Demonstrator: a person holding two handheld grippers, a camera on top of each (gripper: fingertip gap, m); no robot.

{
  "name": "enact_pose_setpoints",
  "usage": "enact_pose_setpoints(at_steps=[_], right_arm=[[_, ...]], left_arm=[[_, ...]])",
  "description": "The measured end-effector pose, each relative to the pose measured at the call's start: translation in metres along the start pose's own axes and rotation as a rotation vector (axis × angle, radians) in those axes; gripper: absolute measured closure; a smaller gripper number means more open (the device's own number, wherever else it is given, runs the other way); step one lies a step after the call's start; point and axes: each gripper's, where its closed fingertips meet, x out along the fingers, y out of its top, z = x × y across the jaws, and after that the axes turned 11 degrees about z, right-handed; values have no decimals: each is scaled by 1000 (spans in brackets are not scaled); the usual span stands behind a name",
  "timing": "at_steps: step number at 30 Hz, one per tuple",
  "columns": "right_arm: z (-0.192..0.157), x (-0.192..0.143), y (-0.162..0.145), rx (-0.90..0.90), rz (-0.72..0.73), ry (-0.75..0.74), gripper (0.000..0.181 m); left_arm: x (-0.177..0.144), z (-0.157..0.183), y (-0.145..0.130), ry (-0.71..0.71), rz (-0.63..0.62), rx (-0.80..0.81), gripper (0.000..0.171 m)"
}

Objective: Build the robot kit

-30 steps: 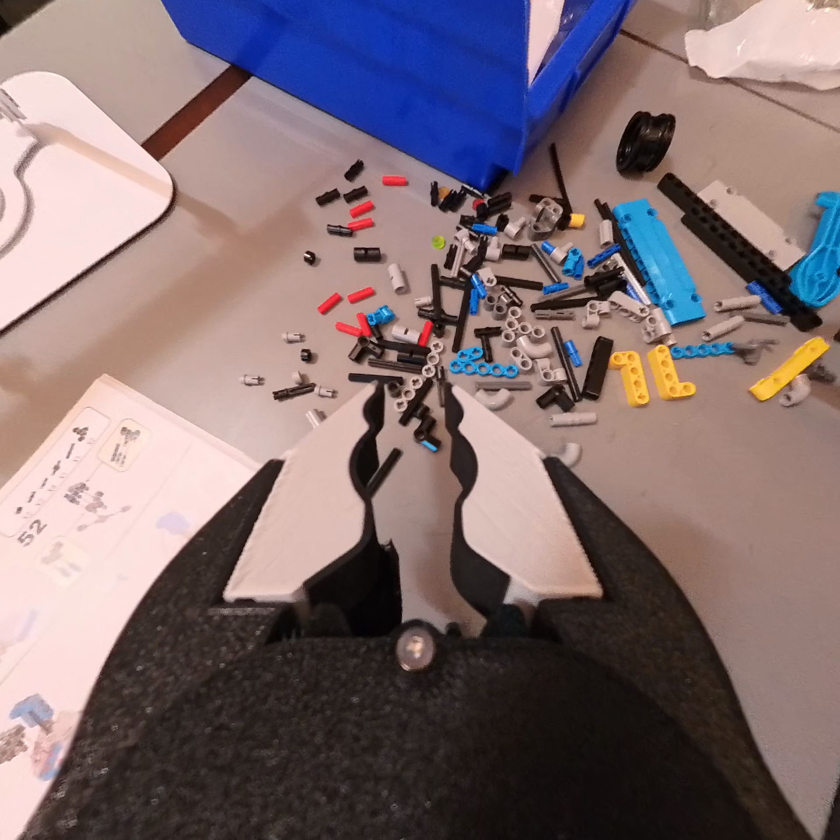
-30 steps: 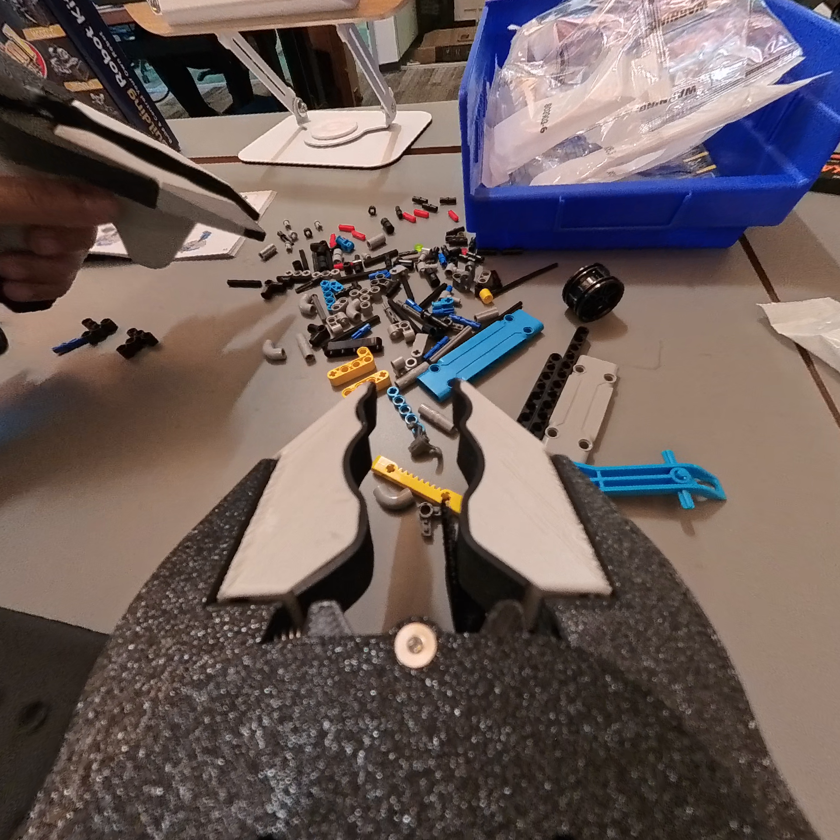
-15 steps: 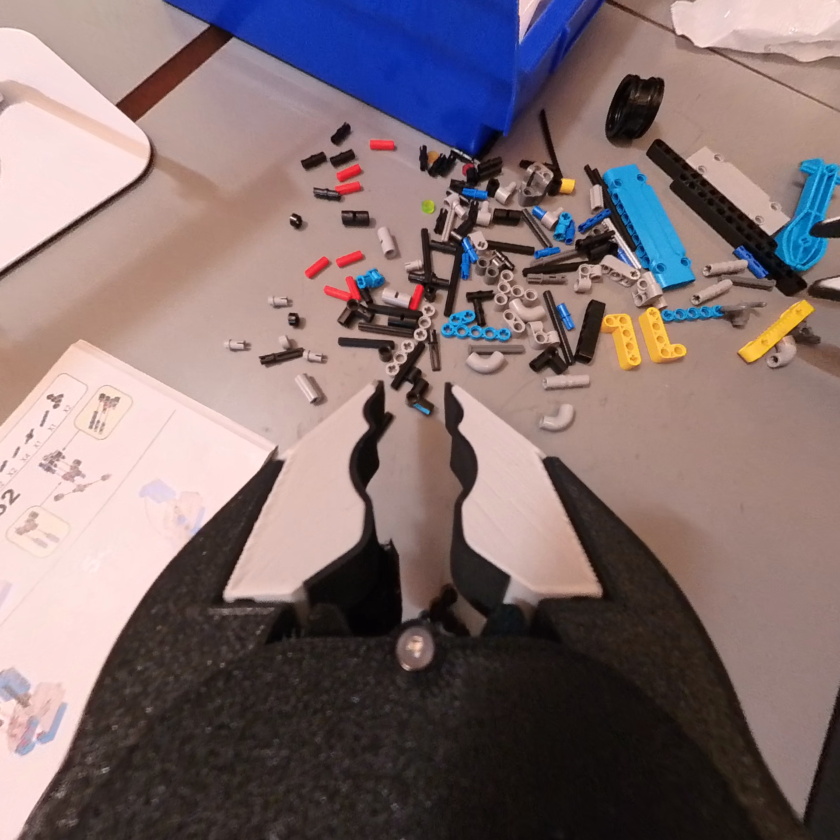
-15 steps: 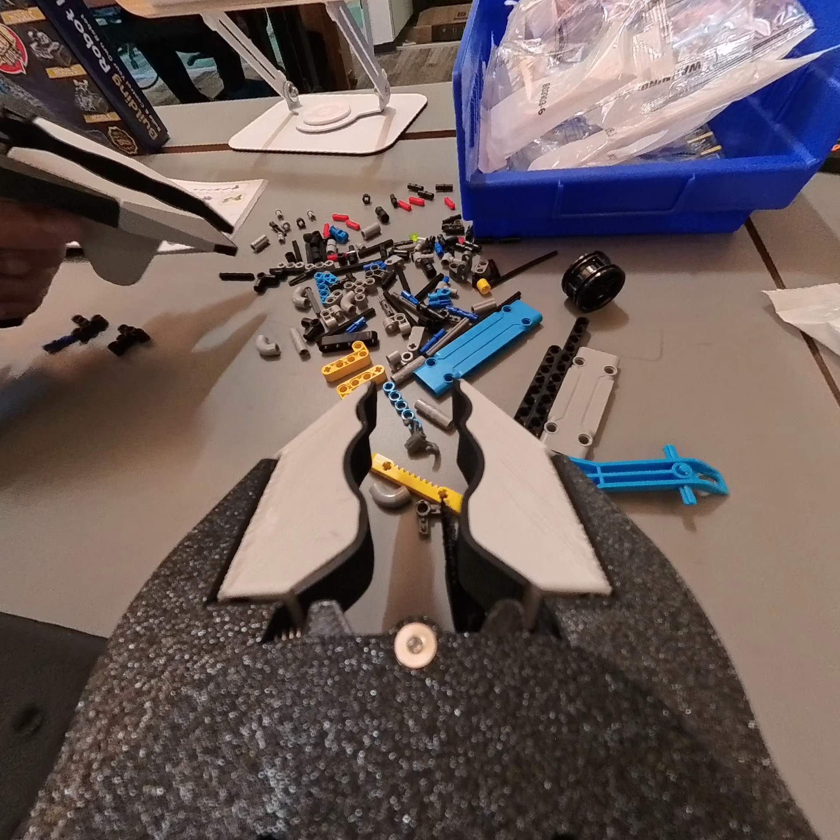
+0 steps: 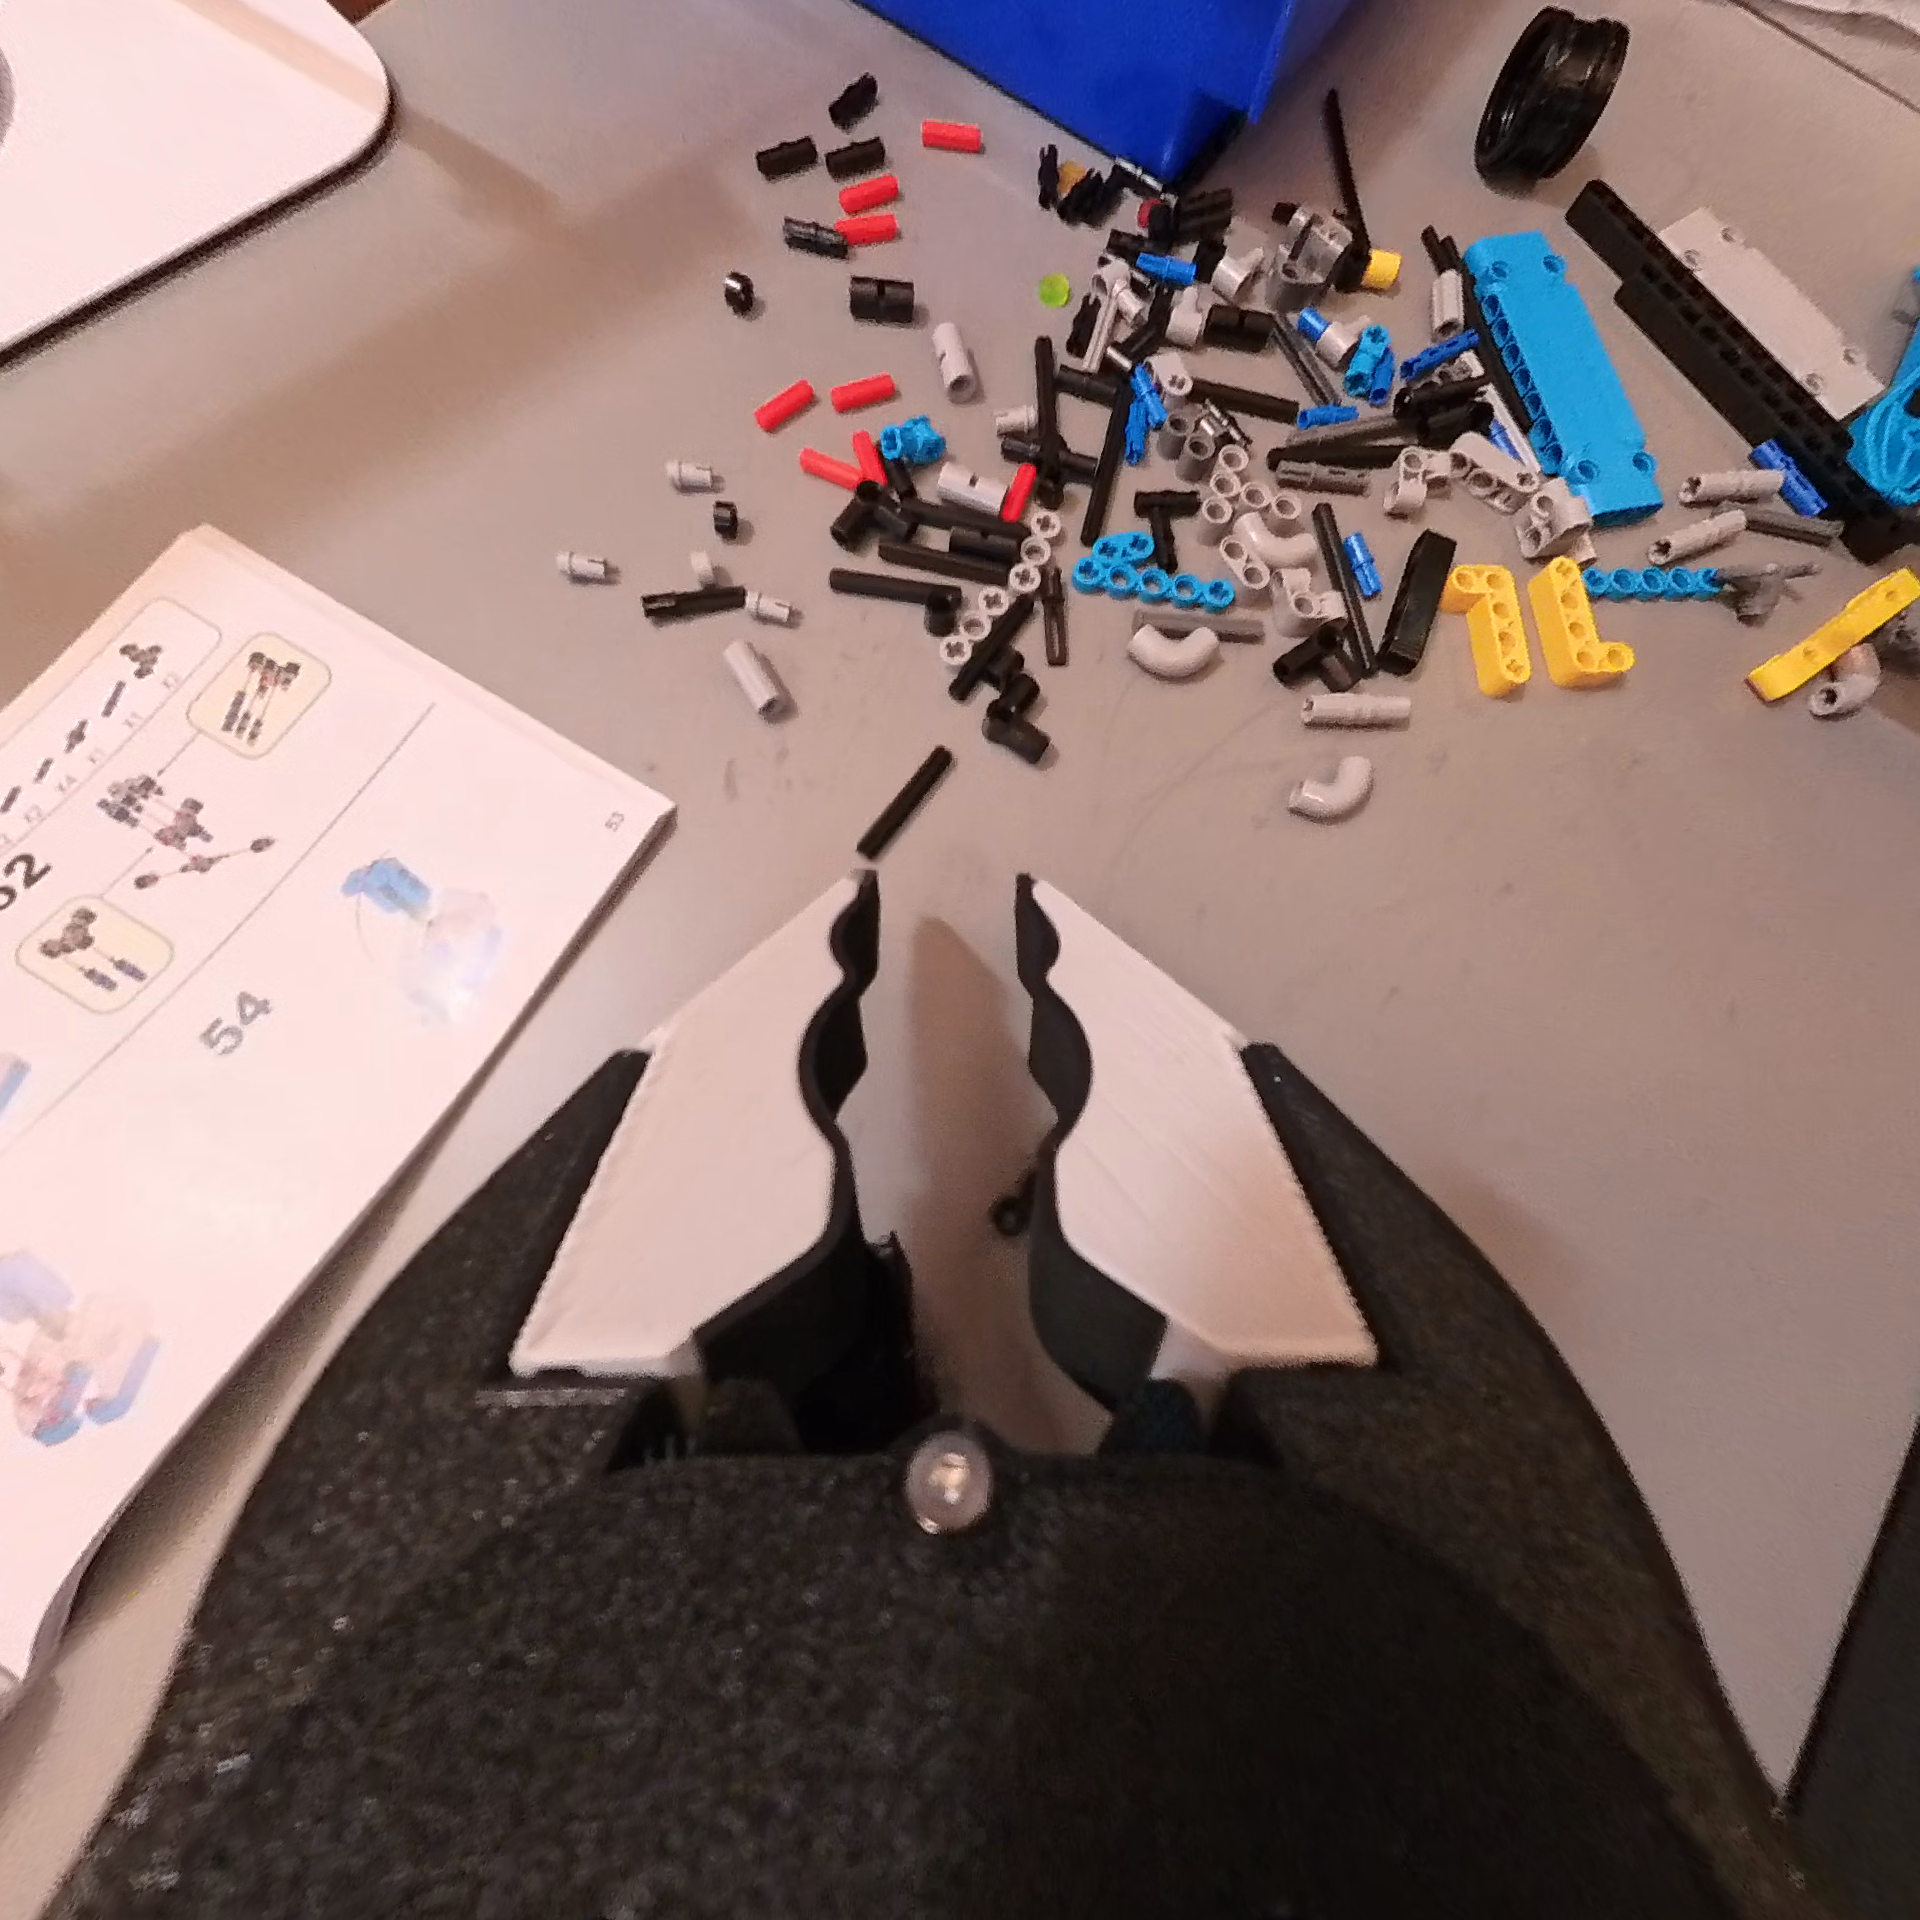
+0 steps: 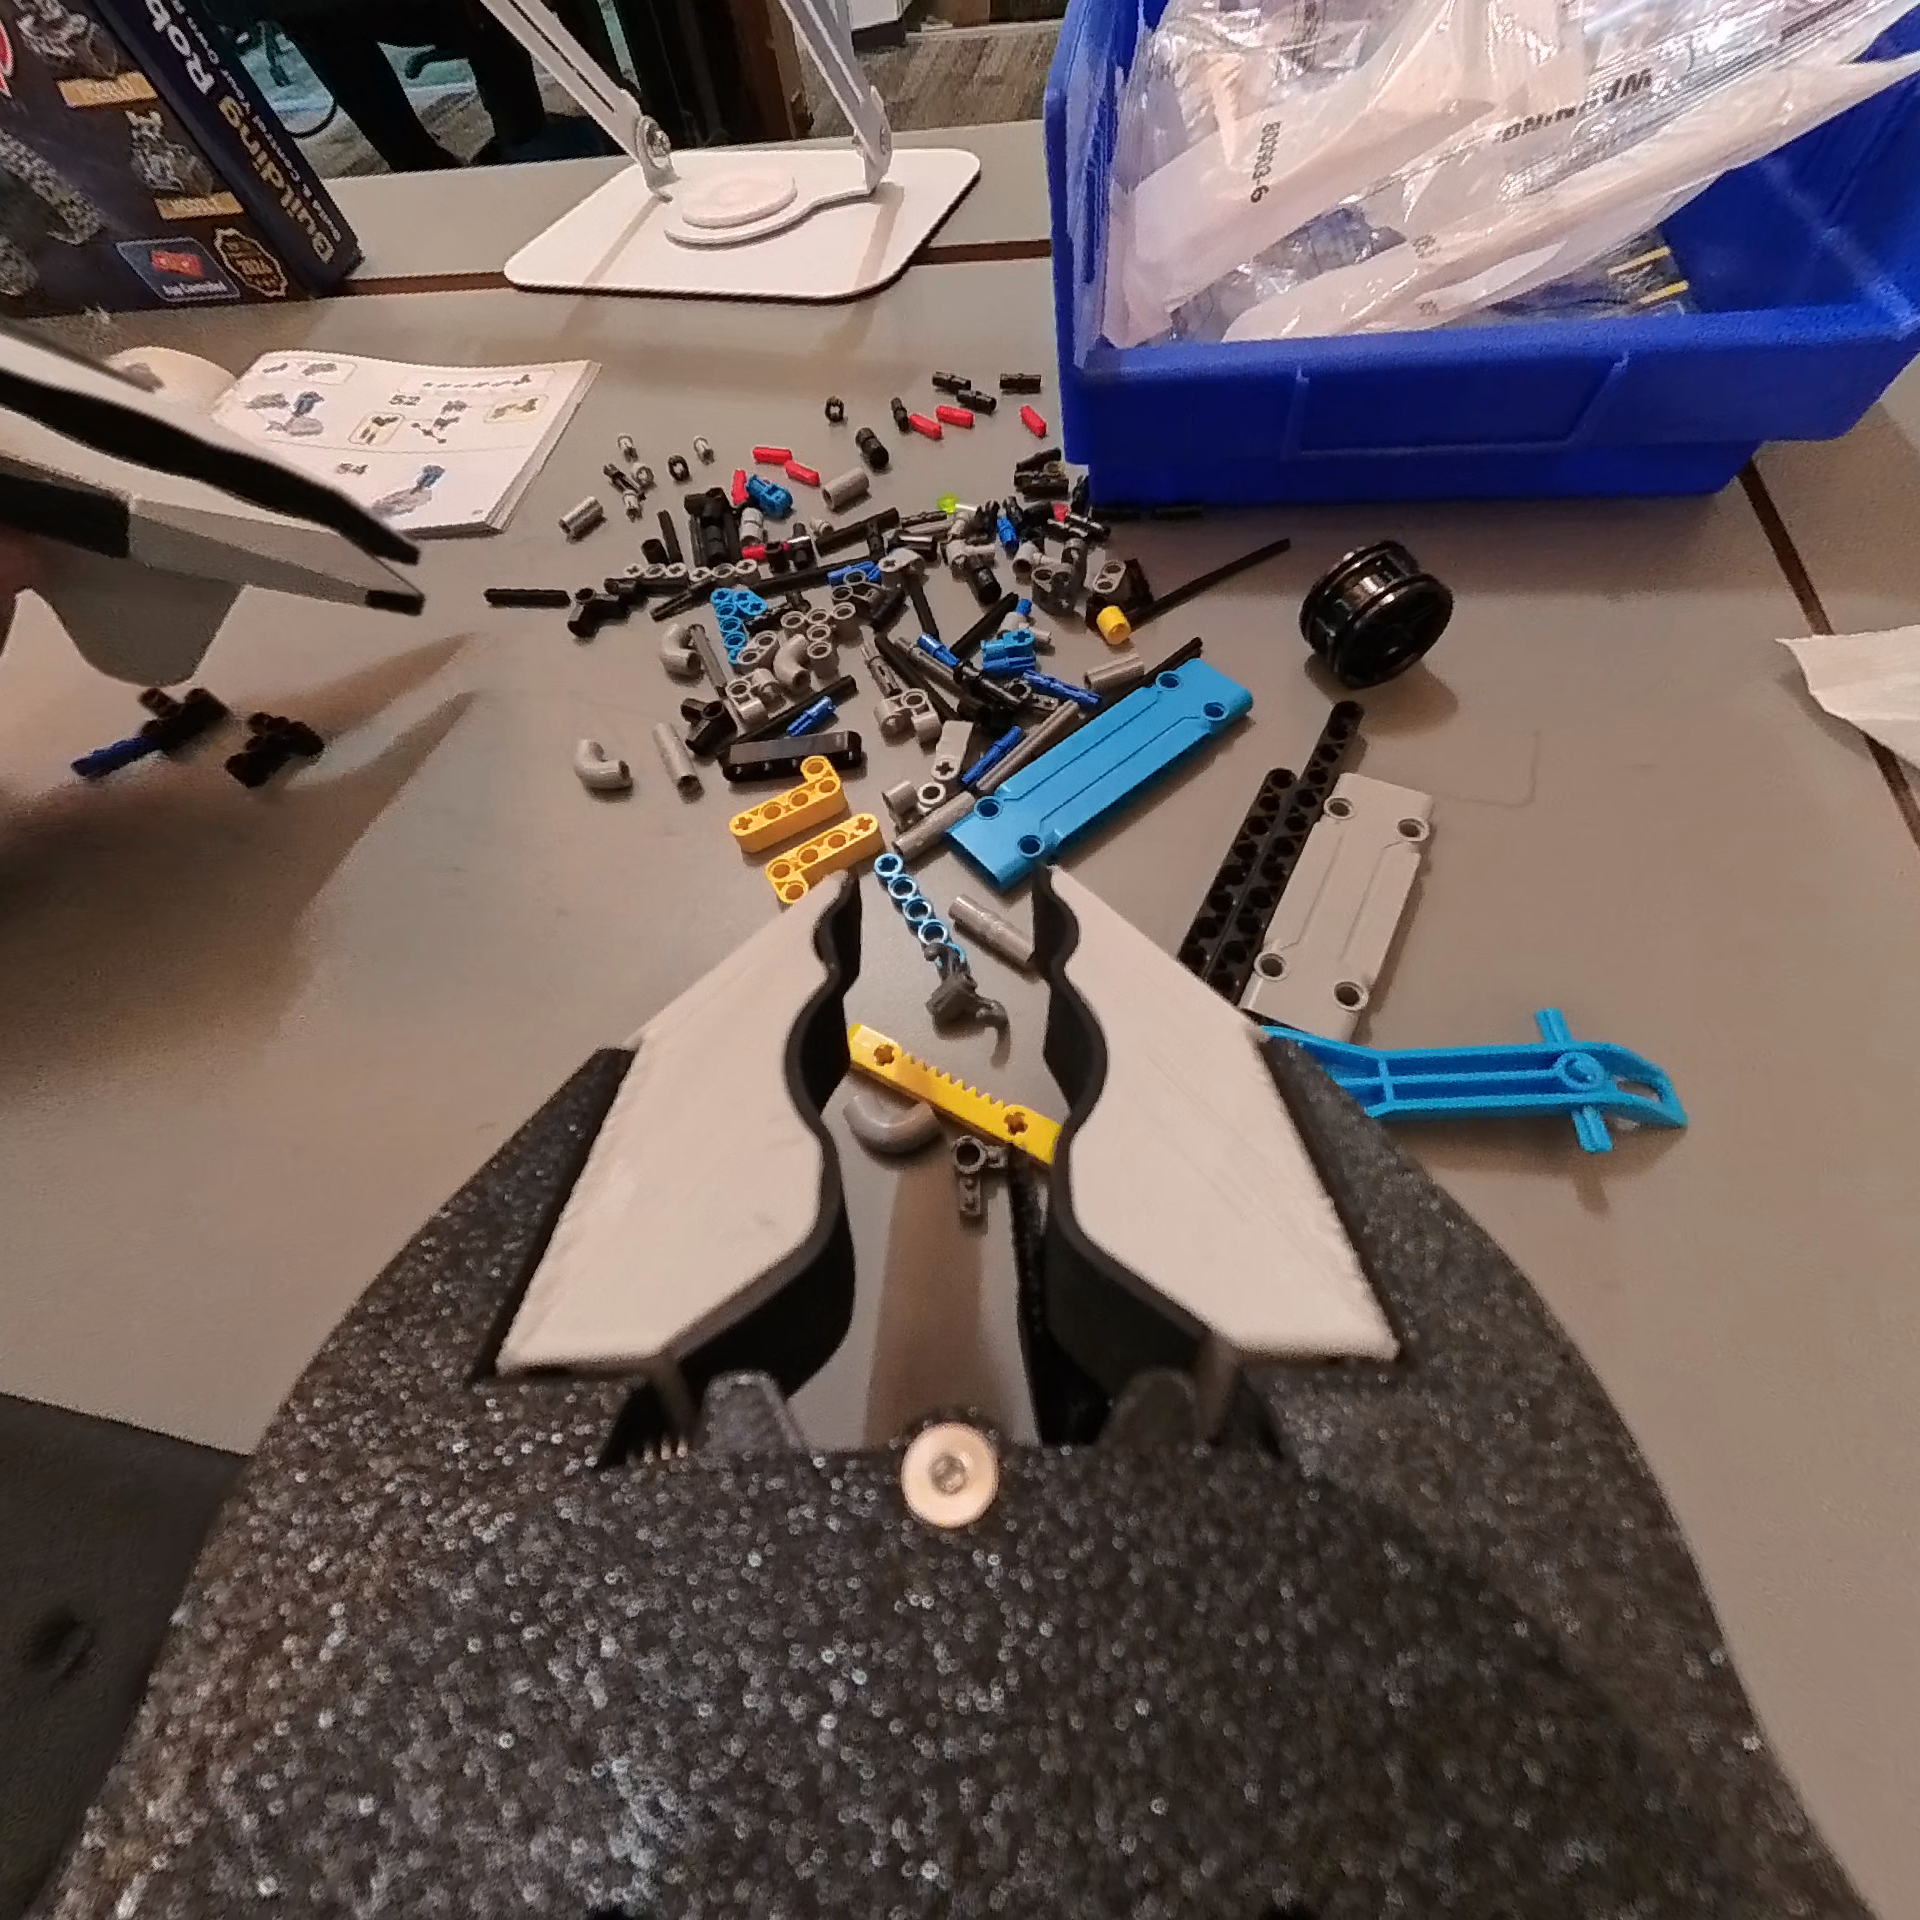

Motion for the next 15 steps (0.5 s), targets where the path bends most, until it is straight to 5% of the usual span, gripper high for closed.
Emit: enact_pose_setpoints(at_steps=[15], right_arm=[[2, 1, -2, -7, -17, -15, 149]], left_arm=[[-27, -6, -22, 16, 15, -40, 146]])
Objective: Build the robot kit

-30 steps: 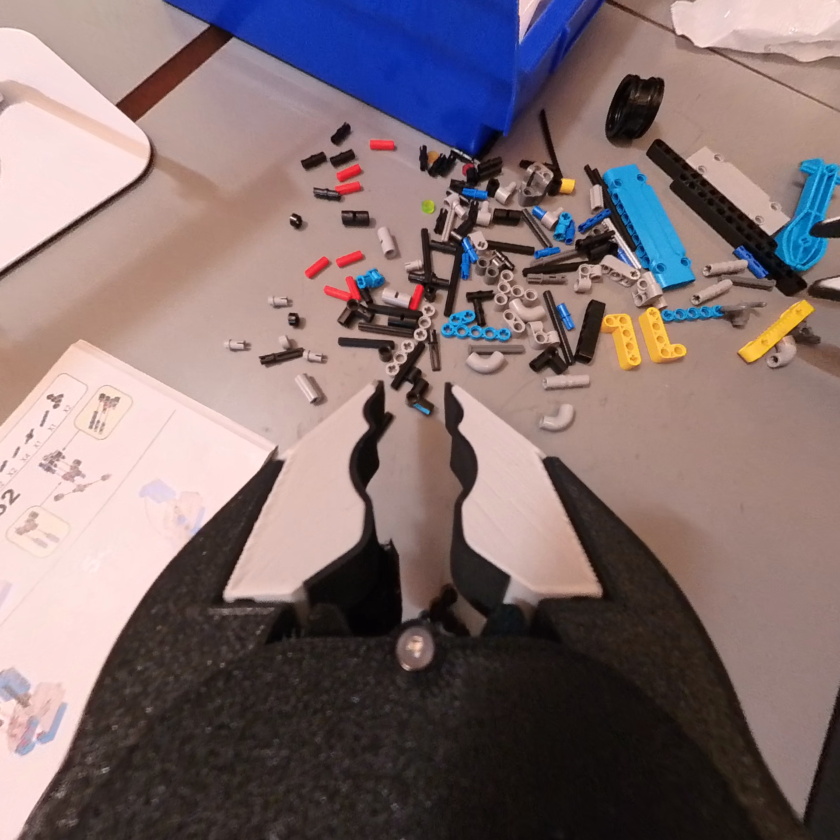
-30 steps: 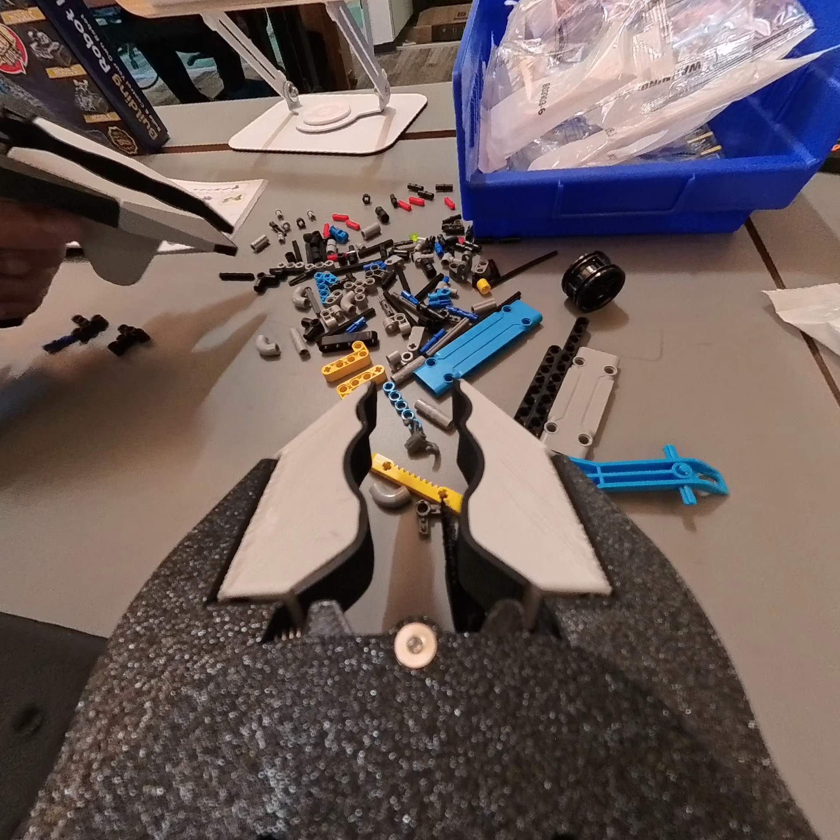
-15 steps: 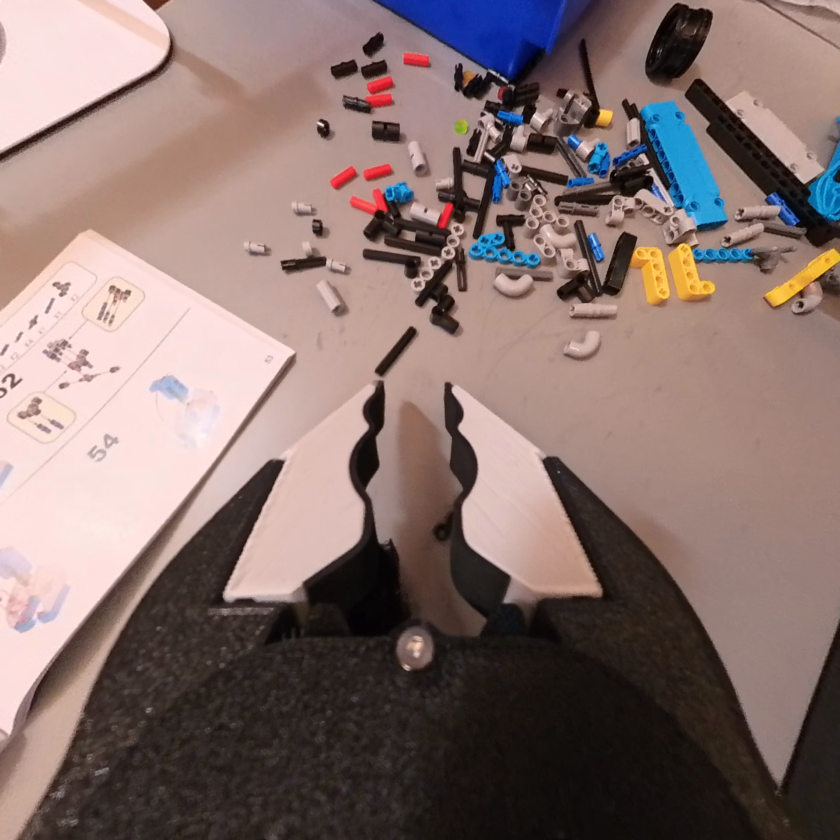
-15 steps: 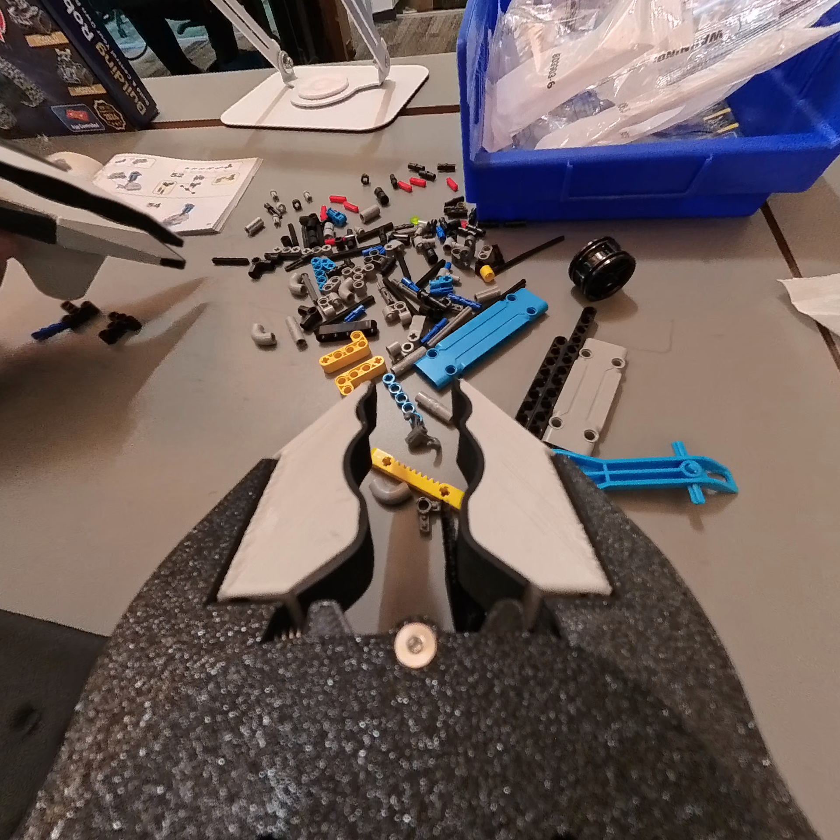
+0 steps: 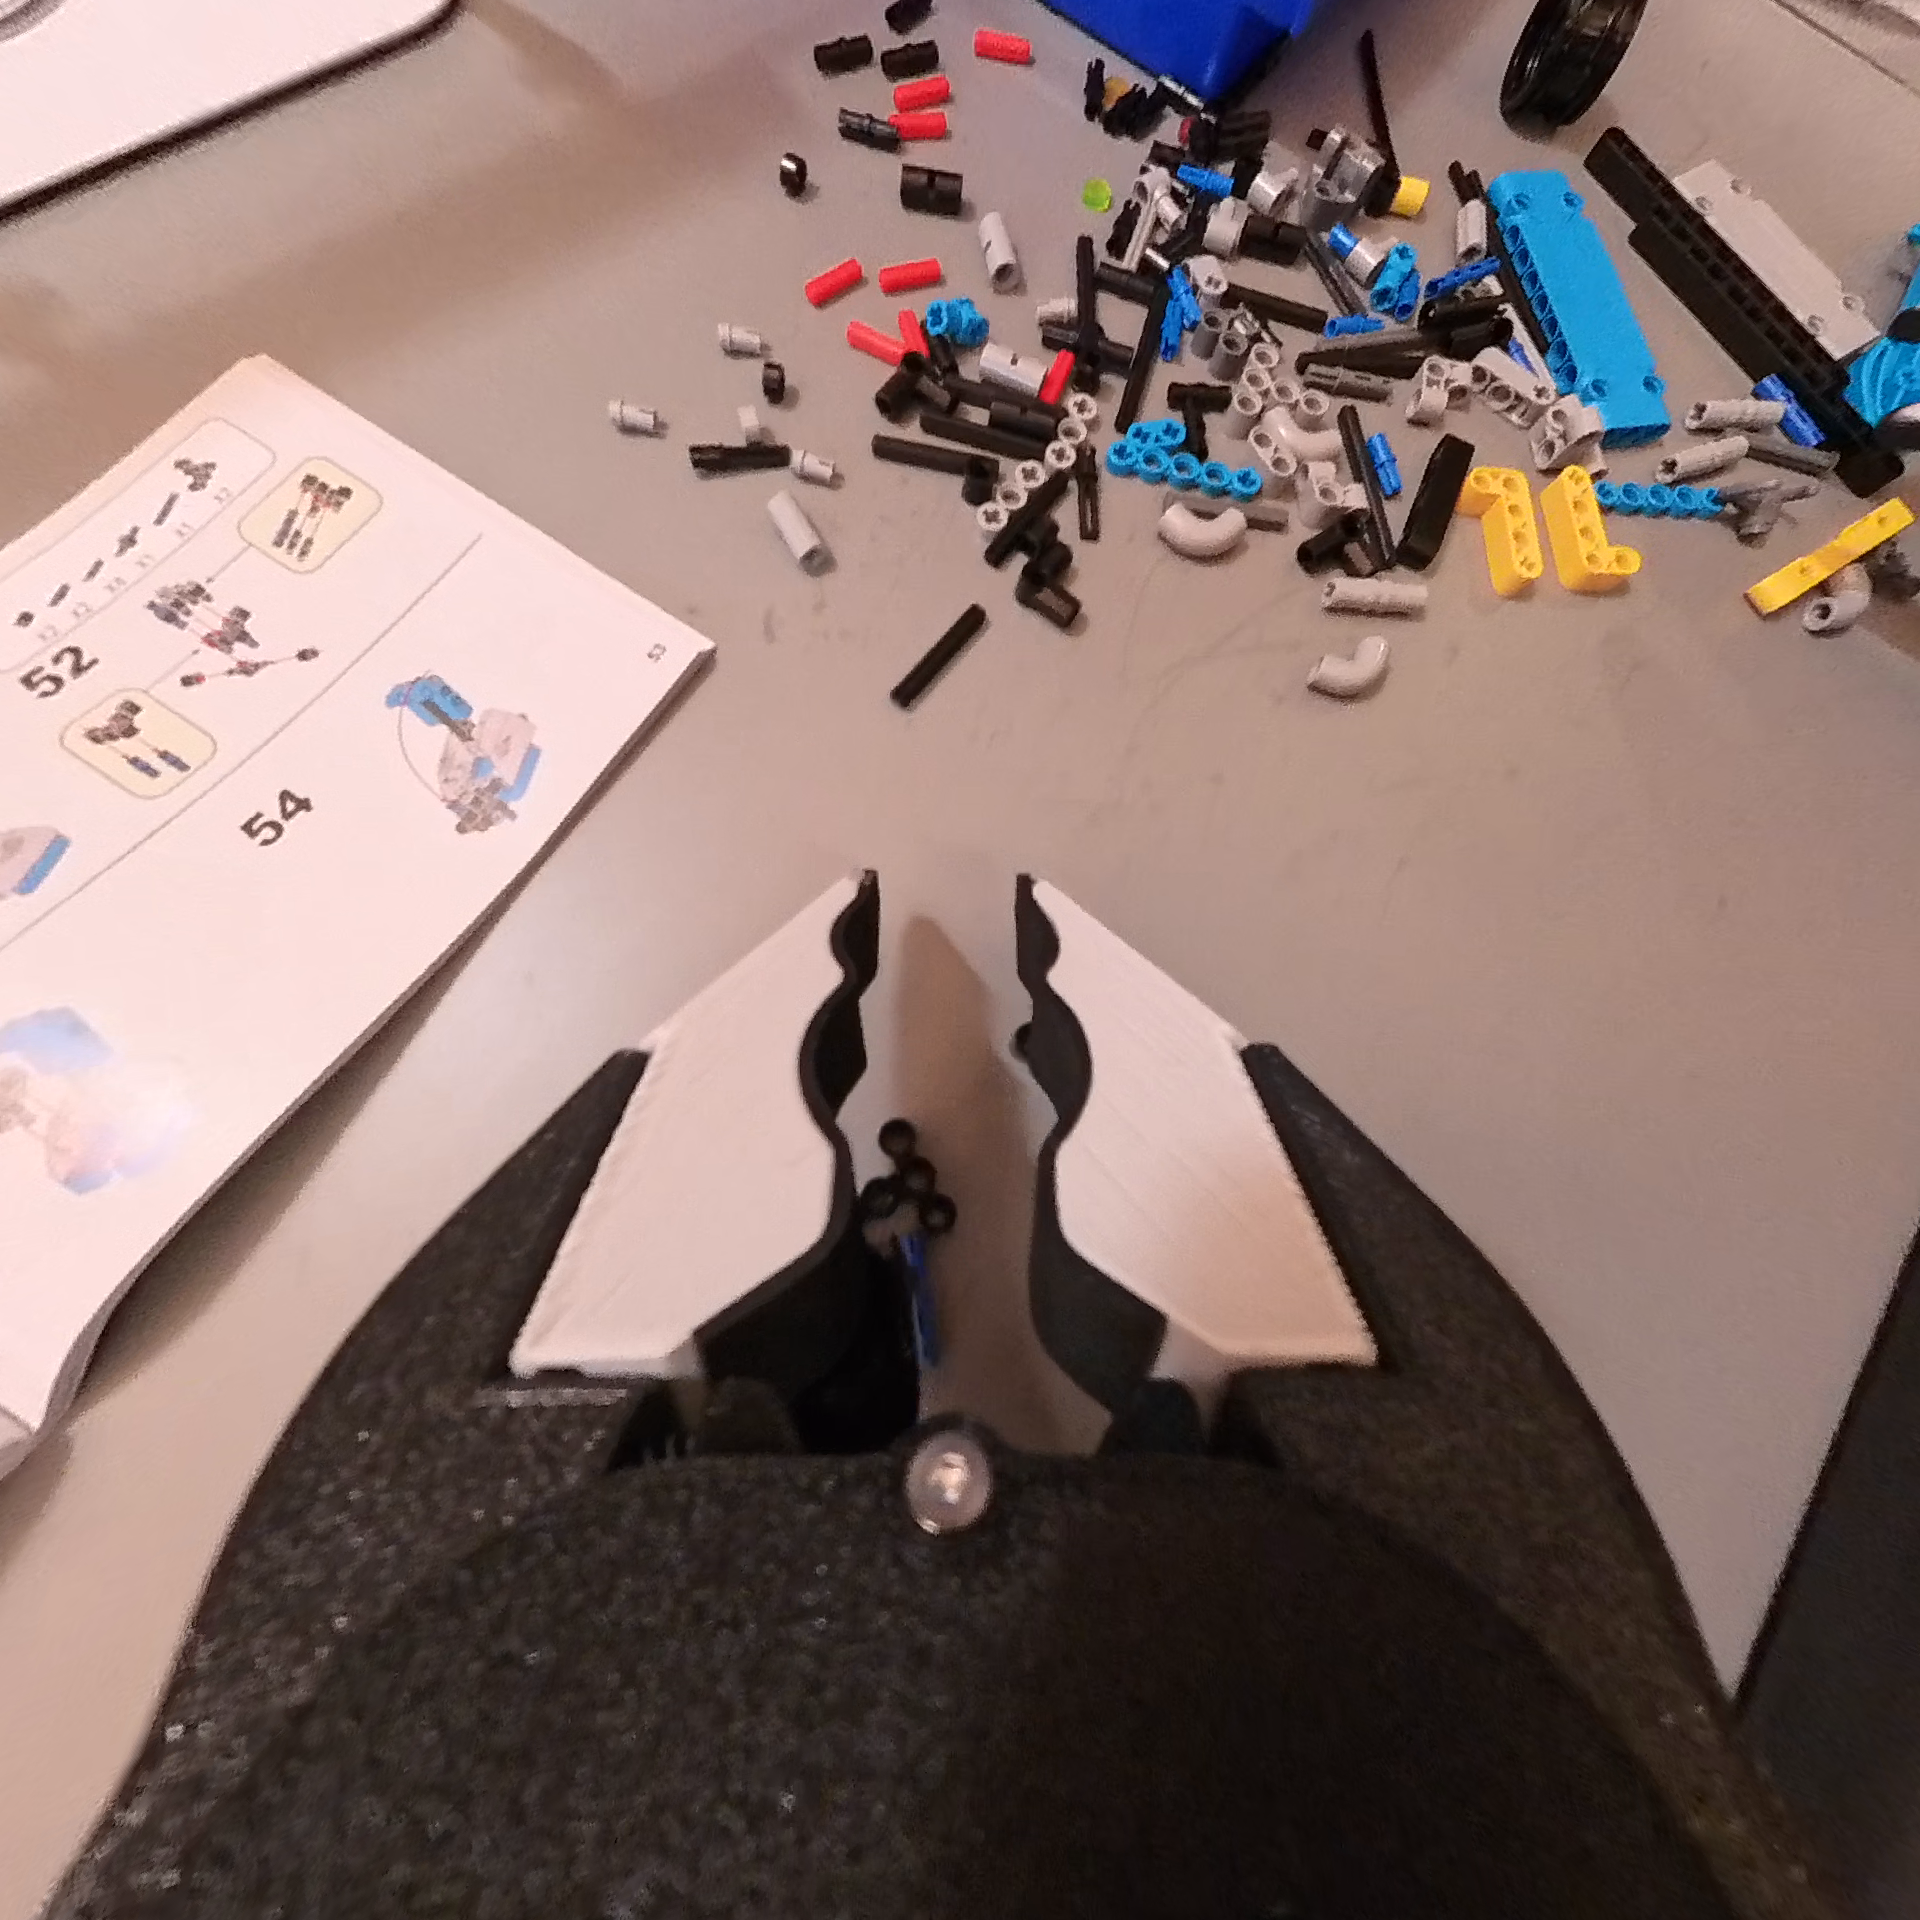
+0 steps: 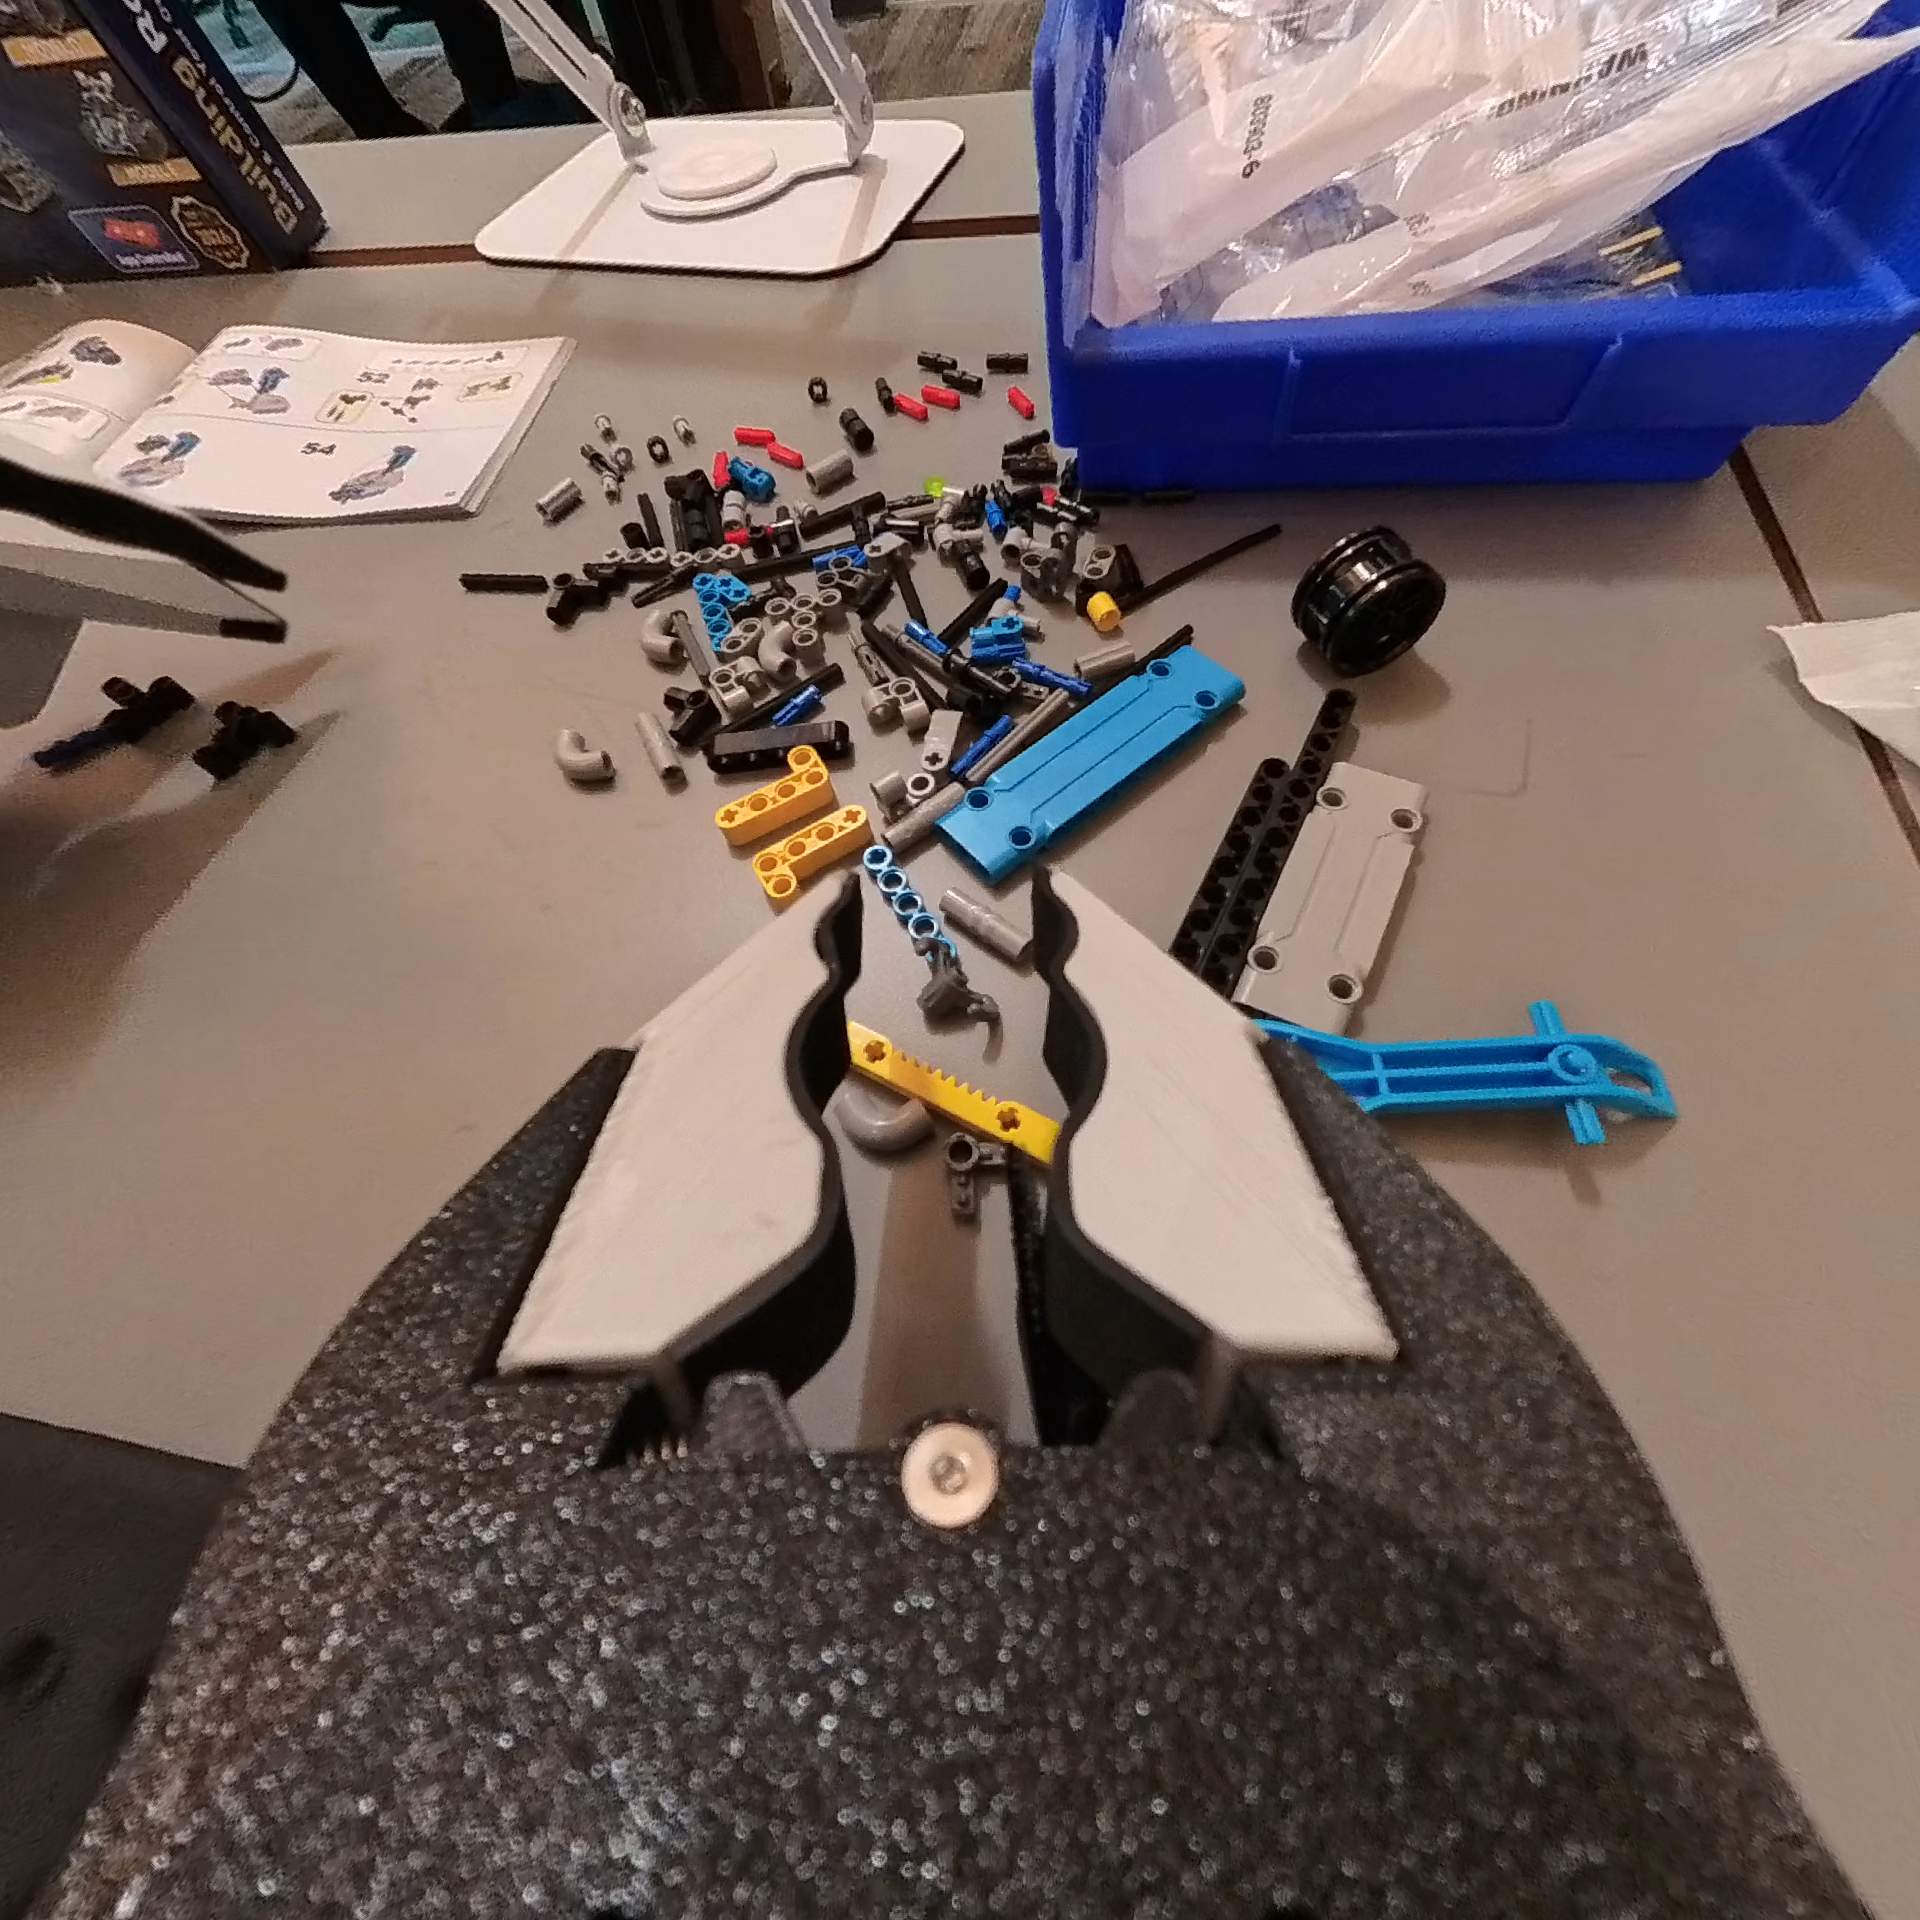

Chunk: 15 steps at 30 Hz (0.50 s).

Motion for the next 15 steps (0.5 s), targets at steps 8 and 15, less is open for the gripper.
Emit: enact_pose_setpoints(at_steps=[8, 15], right_arm=[[1, 1, -3, 2, -22, -9, 149], [10, 11, -7, -15, -71, -44, 149]], left_arm=[[-11, -8, -4, 10, 18, -16, 146], [-19, -11, -1, 16, 50, -17, 146]])
